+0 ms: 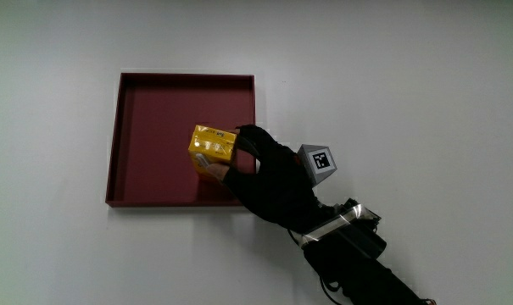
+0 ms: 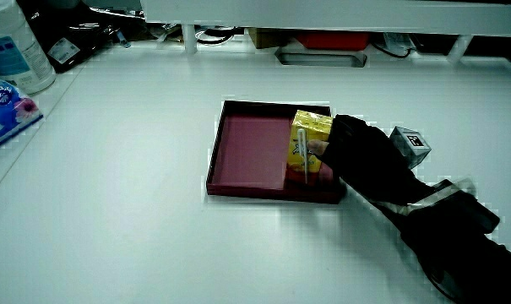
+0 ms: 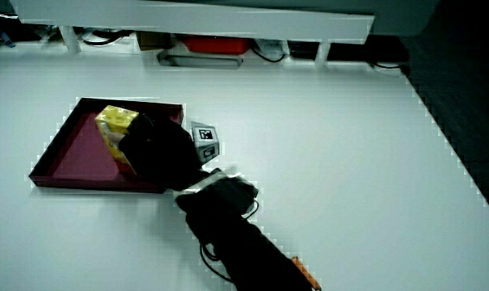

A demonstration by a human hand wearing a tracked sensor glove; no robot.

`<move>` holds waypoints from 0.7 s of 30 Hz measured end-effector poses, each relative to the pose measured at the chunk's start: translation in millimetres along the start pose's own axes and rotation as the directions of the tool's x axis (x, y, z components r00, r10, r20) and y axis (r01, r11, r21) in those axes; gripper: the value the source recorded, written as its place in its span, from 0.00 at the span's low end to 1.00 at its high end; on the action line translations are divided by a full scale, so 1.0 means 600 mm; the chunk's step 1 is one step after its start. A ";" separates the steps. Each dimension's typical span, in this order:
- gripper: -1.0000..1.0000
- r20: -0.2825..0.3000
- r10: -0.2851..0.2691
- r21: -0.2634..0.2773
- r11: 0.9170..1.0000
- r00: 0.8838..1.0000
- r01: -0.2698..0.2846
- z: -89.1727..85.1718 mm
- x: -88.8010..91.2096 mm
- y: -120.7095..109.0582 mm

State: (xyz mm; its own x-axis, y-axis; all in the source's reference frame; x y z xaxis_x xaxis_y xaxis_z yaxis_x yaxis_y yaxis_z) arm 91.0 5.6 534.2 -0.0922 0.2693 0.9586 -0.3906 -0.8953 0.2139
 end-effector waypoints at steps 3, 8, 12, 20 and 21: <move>0.84 0.016 0.000 -0.027 1.000 1.000 0.000 0.005 -0.011 -0.003; 0.94 0.077 0.011 -0.071 0.997 0.997 -0.006 0.026 -0.039 -0.008; 1.00 0.175 -0.007 -0.142 0.989 0.984 0.032 0.038 -0.074 -0.016; 1.00 0.307 -0.094 -0.239 0.956 0.947 0.172 0.069 -0.124 -0.047; 1.00 0.321 -0.095 -0.245 0.953 0.942 0.179 0.074 -0.129 -0.051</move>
State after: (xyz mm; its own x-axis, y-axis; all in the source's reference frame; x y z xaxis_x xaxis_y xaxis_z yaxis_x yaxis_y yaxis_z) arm 150.9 -3.9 461.7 0.2438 0.2247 0.9434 -0.6128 -0.7183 0.3294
